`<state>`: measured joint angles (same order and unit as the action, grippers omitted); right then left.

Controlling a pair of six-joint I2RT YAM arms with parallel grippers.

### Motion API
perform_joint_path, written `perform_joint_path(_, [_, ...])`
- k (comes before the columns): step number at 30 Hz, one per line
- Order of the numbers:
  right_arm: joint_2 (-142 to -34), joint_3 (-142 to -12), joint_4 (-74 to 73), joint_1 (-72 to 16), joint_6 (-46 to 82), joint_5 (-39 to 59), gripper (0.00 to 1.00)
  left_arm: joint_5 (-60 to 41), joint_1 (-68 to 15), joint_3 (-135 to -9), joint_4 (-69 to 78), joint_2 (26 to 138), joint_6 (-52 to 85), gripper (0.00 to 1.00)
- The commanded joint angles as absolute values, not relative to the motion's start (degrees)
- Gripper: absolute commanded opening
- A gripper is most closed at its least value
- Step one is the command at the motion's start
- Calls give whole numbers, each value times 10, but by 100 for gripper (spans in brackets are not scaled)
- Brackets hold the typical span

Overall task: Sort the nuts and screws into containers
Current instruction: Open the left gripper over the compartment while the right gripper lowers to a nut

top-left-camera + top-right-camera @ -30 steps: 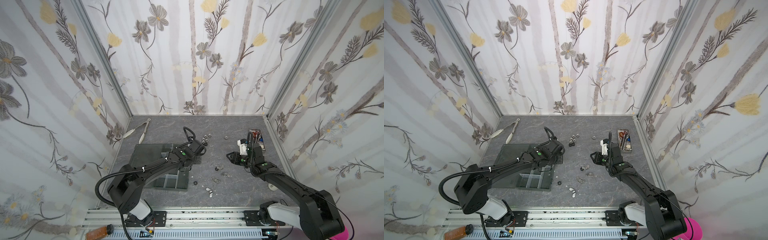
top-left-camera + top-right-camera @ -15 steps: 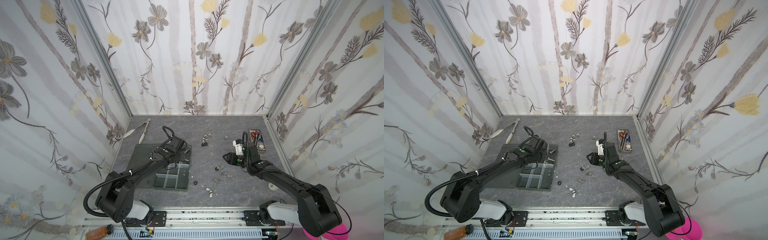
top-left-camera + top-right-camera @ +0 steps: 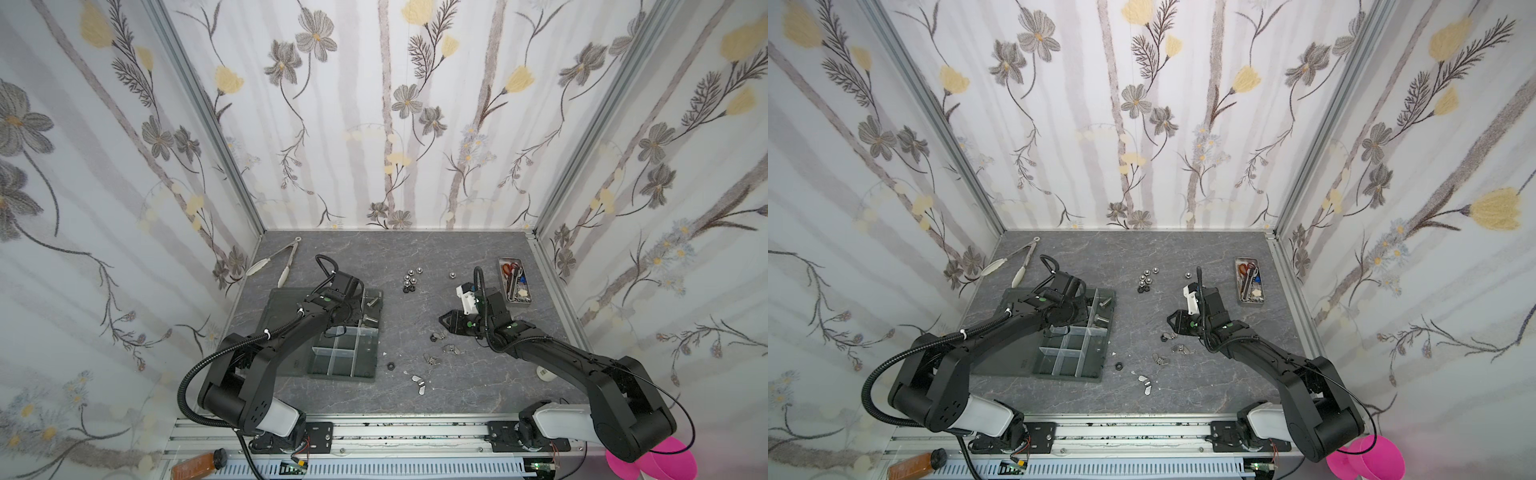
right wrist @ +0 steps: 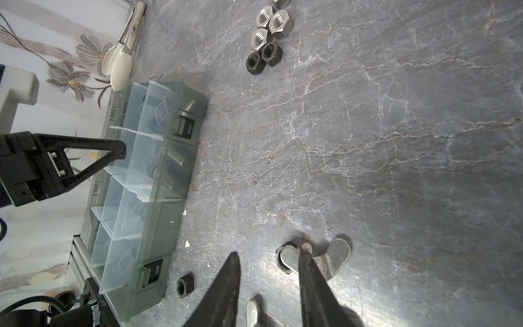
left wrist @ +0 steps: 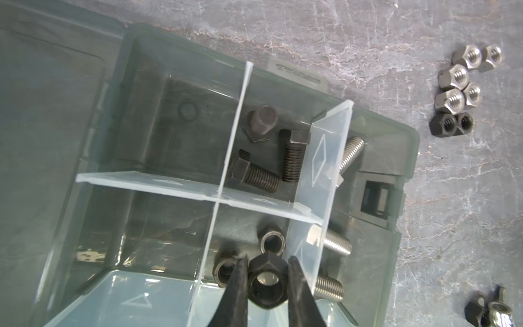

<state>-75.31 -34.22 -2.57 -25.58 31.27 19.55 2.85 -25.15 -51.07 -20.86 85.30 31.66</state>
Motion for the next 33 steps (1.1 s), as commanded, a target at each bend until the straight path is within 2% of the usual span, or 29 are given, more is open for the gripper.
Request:
perform_joint_path(1, [-748,-337,-33,-261,307,184,32,42,-250,-505,-194,855,316,19])
perform_joint_path(6, [-748,-327,-37,-270,309,184,13,43,-250,-494,-186,858,322,25])
perform_joint_path(10, [-756,-318,-46,-281,315,185,7,46,-250,-492,-186,854,323,32])
perform_joint_path(23, [-758,-293,-52,-313,329,172,4,31,-251,-495,-194,793,329,61])
perform_joint_path(33, [-819,-298,-72,-315,329,150,3,26,-267,-497,-207,725,325,66])
